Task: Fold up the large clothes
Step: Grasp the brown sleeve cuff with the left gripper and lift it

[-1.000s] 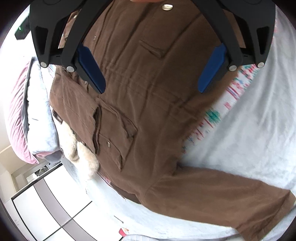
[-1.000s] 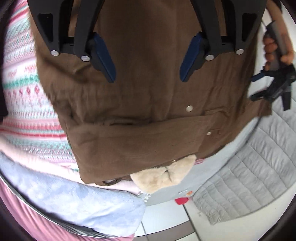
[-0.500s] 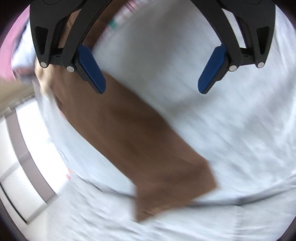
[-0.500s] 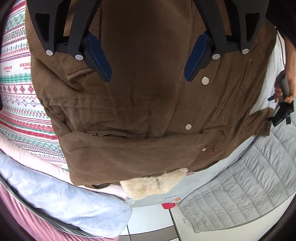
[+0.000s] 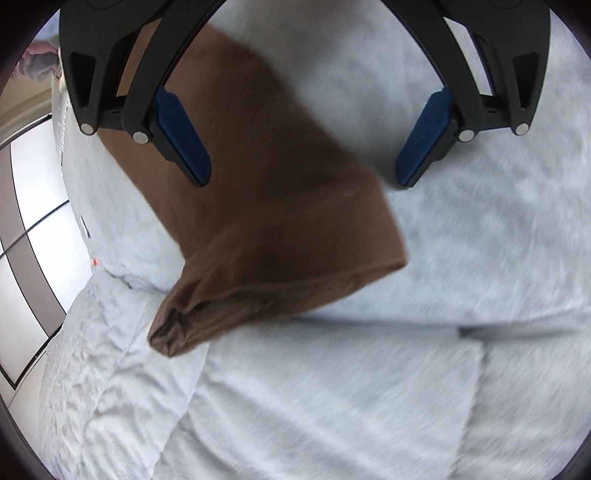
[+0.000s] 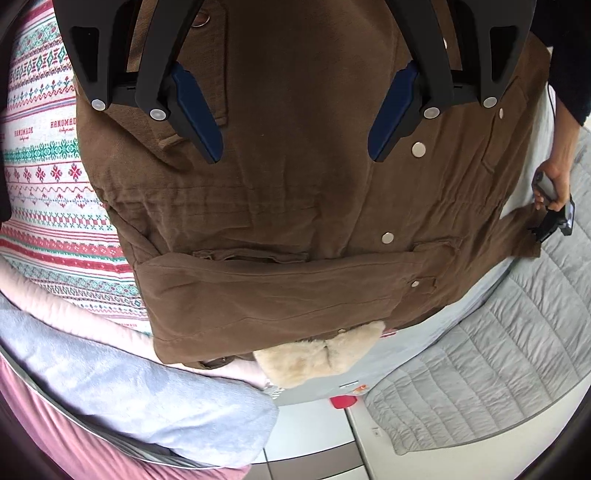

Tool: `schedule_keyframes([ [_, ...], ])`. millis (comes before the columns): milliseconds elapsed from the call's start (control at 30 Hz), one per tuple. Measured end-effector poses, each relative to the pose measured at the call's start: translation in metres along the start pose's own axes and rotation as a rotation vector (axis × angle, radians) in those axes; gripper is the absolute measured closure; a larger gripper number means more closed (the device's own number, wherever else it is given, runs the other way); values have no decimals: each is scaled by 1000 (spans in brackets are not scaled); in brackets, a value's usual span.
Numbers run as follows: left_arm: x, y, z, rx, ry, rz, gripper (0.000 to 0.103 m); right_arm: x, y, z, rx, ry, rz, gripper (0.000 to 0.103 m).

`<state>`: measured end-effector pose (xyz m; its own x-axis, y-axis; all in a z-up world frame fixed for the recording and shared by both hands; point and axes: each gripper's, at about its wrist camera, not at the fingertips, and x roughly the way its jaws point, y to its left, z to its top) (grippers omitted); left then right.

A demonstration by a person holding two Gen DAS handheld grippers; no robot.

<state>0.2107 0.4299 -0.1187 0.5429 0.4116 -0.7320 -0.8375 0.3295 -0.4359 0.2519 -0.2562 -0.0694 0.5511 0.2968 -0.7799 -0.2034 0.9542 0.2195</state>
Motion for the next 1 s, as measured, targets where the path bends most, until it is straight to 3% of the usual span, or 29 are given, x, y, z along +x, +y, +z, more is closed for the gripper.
schedule_keyframes([
  [33,-1,0,-1,-6,-30,-11,8,0,-1,0,3,-1,-3,21],
  [67,-2,-1,-3,-9,-49,-15,28,-1,-3,1,6,-4,-5,21],
  [100,-2,-1,-3,-6,-54,-10,54,-1,-4,1,11,-7,-7,21],
  [167,2,1,-1,-8,-33,5,85,-1,-8,3,34,-8,6,21],
  [300,-1,17,7,-154,-3,-135,90,-4,-14,4,82,-13,36,21],
  [367,-14,16,10,-163,-27,-185,92,-7,-16,4,94,-23,30,21],
  [733,-119,-60,16,22,-143,-455,95,-12,-46,7,204,-23,35,21],
  [1000,-184,-121,-28,223,-217,-542,97,-10,-62,6,287,-8,62,21],
])
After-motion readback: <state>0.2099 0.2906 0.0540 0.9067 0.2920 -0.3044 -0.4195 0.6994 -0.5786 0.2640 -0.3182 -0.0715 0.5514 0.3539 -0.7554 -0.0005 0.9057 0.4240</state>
